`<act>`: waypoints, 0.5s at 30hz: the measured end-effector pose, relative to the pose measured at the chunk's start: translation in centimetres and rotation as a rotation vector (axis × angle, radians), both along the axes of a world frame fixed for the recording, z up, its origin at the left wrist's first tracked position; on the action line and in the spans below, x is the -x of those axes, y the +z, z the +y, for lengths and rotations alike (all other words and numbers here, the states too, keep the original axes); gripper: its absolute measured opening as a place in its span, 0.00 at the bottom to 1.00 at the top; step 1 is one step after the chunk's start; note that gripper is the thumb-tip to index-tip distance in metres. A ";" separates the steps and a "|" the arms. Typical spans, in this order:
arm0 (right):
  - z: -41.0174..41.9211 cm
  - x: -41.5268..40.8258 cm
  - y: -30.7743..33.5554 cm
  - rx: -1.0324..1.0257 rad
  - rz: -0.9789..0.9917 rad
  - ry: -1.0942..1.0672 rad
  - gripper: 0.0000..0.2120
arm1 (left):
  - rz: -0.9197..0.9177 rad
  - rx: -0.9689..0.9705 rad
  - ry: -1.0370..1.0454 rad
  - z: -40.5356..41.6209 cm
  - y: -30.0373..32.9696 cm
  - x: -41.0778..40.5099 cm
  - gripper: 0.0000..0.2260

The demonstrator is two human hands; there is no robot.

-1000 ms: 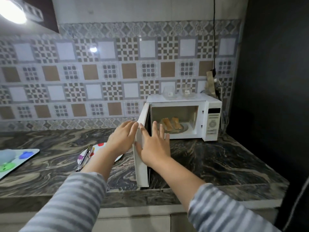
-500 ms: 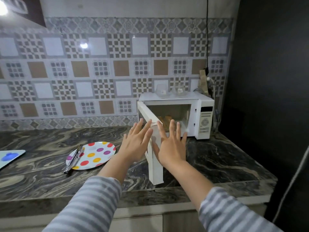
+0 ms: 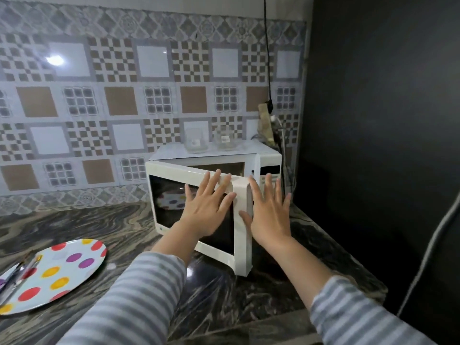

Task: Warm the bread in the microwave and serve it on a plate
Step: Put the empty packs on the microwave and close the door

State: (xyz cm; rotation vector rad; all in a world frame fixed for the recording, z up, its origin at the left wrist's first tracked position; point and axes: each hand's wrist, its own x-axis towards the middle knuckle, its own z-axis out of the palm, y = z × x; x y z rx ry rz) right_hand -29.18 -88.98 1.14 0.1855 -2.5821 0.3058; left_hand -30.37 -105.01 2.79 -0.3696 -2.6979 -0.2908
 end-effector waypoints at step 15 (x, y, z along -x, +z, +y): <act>7.5 18.7 1.1 -0.051 -0.038 0.193 0.40 | 0.174 0.220 0.179 5.3 -2.1 15.1 0.53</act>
